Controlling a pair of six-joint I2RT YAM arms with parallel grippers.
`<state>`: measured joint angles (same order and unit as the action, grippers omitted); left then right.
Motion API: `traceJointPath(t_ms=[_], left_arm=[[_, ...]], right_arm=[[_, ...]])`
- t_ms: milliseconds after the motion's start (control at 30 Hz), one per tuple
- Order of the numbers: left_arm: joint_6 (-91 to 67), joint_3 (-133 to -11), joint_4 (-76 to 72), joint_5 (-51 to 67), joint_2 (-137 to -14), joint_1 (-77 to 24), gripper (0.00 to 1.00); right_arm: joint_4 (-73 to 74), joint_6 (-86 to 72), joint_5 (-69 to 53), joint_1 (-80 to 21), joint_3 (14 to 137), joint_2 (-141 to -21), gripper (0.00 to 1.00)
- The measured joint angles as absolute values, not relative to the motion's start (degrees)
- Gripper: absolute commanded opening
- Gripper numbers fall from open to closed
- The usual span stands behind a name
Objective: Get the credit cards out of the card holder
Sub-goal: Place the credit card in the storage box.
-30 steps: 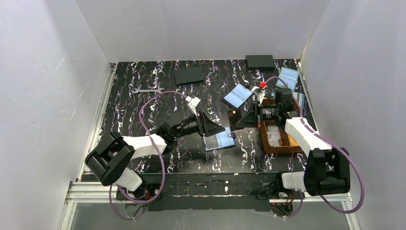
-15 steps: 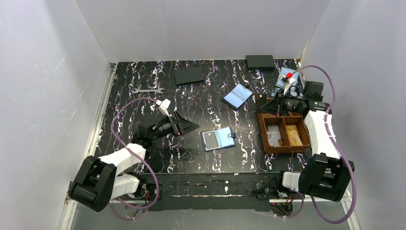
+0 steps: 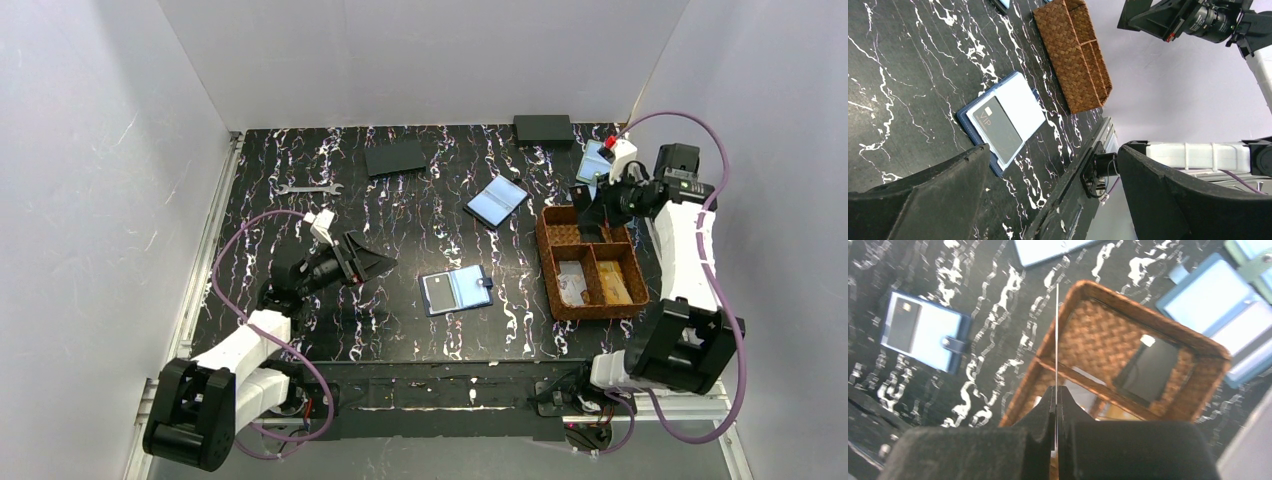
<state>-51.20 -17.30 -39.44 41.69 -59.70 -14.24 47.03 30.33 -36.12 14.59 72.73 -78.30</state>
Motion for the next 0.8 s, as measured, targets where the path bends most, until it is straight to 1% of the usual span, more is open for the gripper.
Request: traceJointPath(t_ms=[267,467,800], left_arm=[[-52.71,-17.30,-37.17,43.16,-55.77,-13.13,0.98],[-53.63,-17.30,-35.77,43.64,-52.31,-12.34,0.98],[-54.76,-17.30,-34.98,44.14,-51.86,-11.18,0.98]], right_arm=[[53.41,41.71,-27.99,14.68,81.84,-85.84,0.06],[58.33,50.65,-25.58,14.68,87.66,-92.84,0.06],[66.00,63.24,-23.83,14.68,93.65,-100.29,0.06]])
